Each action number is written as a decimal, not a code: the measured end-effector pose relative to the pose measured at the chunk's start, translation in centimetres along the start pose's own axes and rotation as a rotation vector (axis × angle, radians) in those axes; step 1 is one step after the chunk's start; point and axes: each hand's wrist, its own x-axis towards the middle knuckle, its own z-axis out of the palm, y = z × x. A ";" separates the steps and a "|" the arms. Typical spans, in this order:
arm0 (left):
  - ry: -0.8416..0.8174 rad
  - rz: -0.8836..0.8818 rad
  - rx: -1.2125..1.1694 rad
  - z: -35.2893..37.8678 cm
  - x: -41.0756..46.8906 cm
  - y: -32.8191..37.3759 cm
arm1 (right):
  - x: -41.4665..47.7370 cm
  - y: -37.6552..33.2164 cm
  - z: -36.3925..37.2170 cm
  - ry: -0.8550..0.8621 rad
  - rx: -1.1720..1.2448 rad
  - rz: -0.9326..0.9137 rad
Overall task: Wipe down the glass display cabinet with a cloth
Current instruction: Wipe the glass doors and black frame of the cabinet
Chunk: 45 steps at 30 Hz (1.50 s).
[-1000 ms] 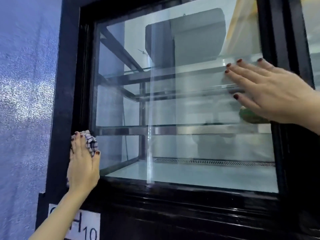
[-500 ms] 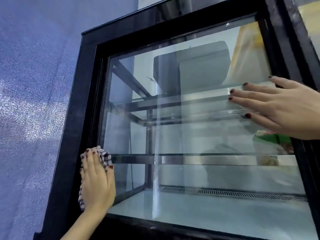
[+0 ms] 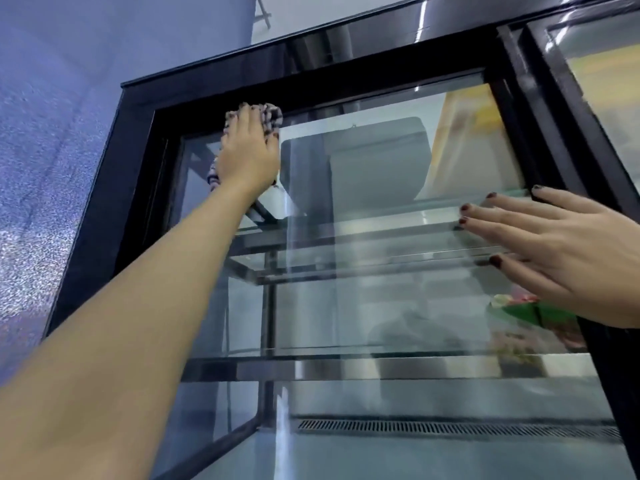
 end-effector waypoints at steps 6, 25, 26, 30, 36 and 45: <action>0.043 0.213 -0.056 1.8 -3.0 7.0 | -0.3 -1.5 -1.4 0.050 -0.035 0.206; 0.048 -0.176 0.027 1.3 -5.4 6.4 | -2.8 -0.8 -2.1 -0.058 0.052 0.359; 0.049 -0.171 0.027 1.4 -5.8 7.1 | -3.1 -0.6 -2.1 -0.044 0.078 0.371; 0.057 -0.116 0.021 2.0 -8.0 10.1 | -3.7 0.0 -2.2 -0.032 0.171 0.358; 0.076 -0.154 0.031 2.3 -12.0 12.5 | -3.7 0.4 -1.9 -0.009 0.251 0.305; 0.045 -0.238 0.019 1.6 -20.6 14.6 | -3.8 0.2 -1.4 0.080 0.283 0.279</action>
